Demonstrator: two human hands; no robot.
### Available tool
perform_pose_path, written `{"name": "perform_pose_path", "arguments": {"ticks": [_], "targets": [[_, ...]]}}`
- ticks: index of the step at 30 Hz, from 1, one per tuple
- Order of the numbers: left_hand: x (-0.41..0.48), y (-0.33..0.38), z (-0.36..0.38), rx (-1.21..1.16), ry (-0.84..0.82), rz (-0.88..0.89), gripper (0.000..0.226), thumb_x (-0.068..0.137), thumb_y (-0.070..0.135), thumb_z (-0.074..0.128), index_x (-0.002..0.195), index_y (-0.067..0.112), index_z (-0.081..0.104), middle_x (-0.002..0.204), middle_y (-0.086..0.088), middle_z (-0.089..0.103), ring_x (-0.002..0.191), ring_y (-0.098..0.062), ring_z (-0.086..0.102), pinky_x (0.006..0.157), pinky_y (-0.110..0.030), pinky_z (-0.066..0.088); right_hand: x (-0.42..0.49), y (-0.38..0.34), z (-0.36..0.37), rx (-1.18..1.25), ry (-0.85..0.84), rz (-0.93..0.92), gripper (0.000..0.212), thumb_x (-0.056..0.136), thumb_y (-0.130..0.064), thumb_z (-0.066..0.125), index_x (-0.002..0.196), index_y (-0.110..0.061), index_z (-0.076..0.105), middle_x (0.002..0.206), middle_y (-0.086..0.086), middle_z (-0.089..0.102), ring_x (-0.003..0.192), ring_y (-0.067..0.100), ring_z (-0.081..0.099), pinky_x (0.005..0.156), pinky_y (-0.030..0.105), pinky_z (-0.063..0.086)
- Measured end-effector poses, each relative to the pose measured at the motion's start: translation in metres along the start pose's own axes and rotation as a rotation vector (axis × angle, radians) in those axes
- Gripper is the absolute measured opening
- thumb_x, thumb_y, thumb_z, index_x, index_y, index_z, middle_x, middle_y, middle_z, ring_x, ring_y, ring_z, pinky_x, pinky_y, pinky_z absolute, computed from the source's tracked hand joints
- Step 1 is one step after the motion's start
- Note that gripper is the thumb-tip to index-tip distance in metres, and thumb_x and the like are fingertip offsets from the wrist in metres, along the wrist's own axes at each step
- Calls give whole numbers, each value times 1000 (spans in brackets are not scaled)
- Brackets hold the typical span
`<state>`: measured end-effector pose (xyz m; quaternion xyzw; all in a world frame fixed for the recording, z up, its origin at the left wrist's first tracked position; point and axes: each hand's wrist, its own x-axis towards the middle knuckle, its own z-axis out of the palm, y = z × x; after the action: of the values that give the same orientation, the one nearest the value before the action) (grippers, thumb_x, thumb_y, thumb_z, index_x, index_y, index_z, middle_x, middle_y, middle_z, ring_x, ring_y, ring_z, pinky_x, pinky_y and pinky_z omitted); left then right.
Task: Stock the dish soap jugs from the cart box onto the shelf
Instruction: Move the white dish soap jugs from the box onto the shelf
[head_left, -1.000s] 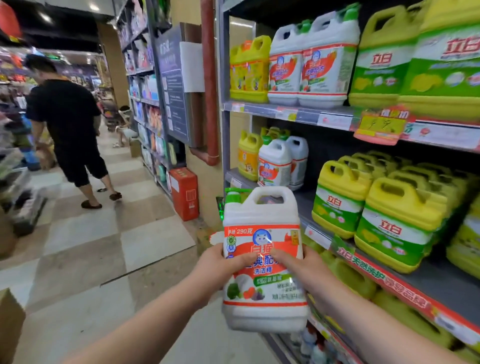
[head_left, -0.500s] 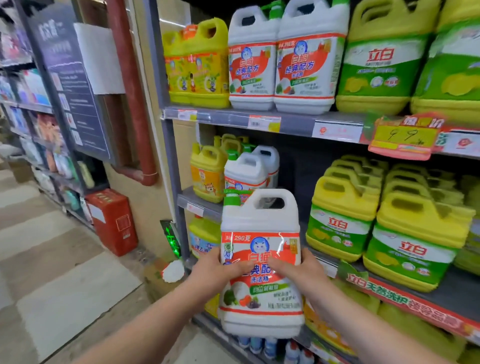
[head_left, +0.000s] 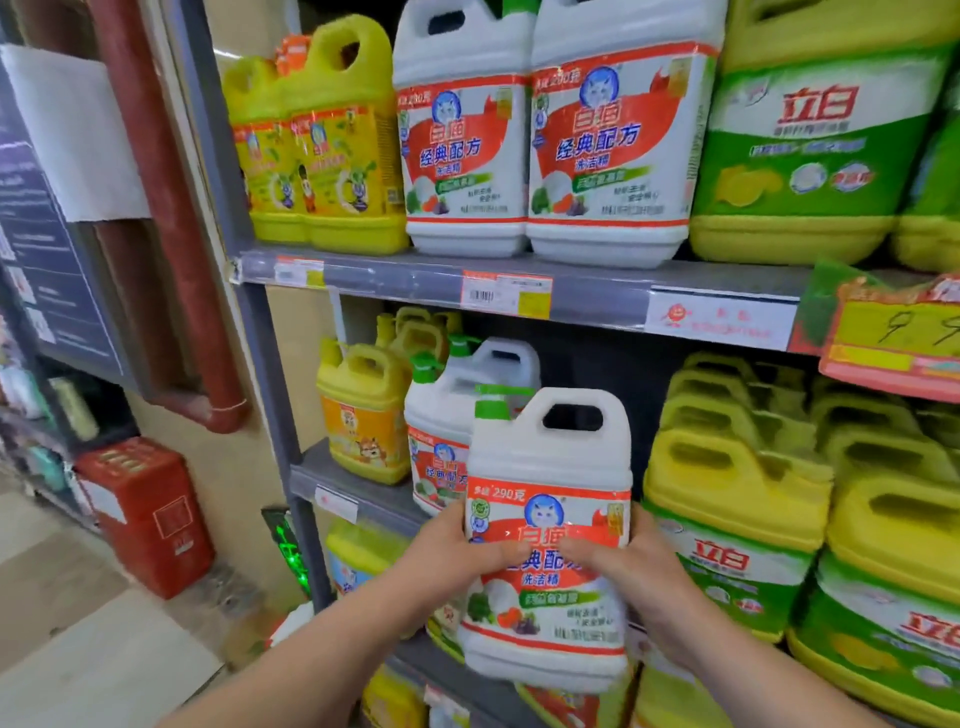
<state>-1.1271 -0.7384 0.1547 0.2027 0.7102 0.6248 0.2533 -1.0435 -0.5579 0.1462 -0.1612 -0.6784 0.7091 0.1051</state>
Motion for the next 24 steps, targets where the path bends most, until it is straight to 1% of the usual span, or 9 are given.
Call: {"name": "perform_pose_path", "arguments": {"ticks": [2, 5, 7, 10, 13, 15, 18, 20, 24], "targets": [[21, 3, -5, 93, -20, 21, 48, 65, 19, 85, 107, 24, 62, 98, 6, 75, 91, -12, 71, 74, -24, 57, 16, 0, -2, 17, 32, -32, 97, 34, -18, 94, 120, -18, 48, 102, 9, 71, 87, 28, 71, 78, 50, 57], [45, 7, -9, 228, -30, 65, 50, 64, 22, 86, 106, 31, 60, 94, 16, 74, 87, -1, 69, 66, -14, 54, 34, -1, -7, 13, 93, -97, 93, 42, -7, 93, 119, -26, 45, 100, 5, 71, 84, 23, 71, 70, 44, 59], [57, 12, -12, 308, -16, 100, 59, 62, 23, 87, 110, 34, 55, 100, 16, 72, 90, 0, 68, 74, -18, 56, 42, 0, -8, 18, 113, -128, 96, 40, -6, 93, 120, -28, 45, 99, 4, 71, 83, 22, 72, 67, 41, 59], [72, 25, -19, 416, -11, 218, 81, 56, 28, 88, 125, 31, 46, 114, 11, 66, 102, -5, 64, 89, -35, 55, 47, 0, -5, 41, 134, -156, 108, 24, -15, 97, 118, -29, 47, 98, 4, 72, 79, 20, 73, 64, 39, 59], [84, 47, -27, 396, 175, 386, 92, 58, 41, 82, 135, 39, 32, 119, 18, 53, 105, 2, 55, 90, -26, 48, 55, -1, 2, 43, 189, -163, 111, 24, -23, 93, 122, -33, 42, 102, 1, 70, 85, 21, 72, 68, 40, 59], [97, 65, -33, 571, 313, 557, 94, 59, 52, 74, 141, 30, 33, 121, 11, 47, 109, -5, 48, 92, -24, 40, 60, 1, 4, 20, 223, -164, 112, 33, -17, 93, 128, -33, 38, 105, -1, 67, 88, 19, 70, 67, 36, 58], [117, 87, -37, 903, 298, 668, 83, 70, 56, 70, 139, 21, 39, 123, -4, 46, 118, -21, 42, 97, -30, 33, 61, 4, 7, 42, 289, -151, 126, 20, -28, 91, 133, -32, 35, 106, 0, 66, 89, 21, 69, 65, 35, 57], [129, 95, -36, 1128, 311, 706, 83, 72, 66, 59, 140, 25, 36, 128, -6, 44, 121, -26, 38, 98, -32, 29, 63, 2, 11, 50, 330, -157, 131, 16, -32, 89, 135, -31, 34, 107, 1, 66, 89, 21, 69, 62, 33, 56], [147, 111, -28, 1229, 271, 782, 77, 74, 71, 51, 140, 34, 36, 141, -7, 40, 130, -30, 33, 104, -40, 27, 67, 4, 18, 43, 395, -191, 119, 21, -31, 89, 127, -32, 37, 106, 1, 67, 83, 14, 71, 56, 23, 55]]}}
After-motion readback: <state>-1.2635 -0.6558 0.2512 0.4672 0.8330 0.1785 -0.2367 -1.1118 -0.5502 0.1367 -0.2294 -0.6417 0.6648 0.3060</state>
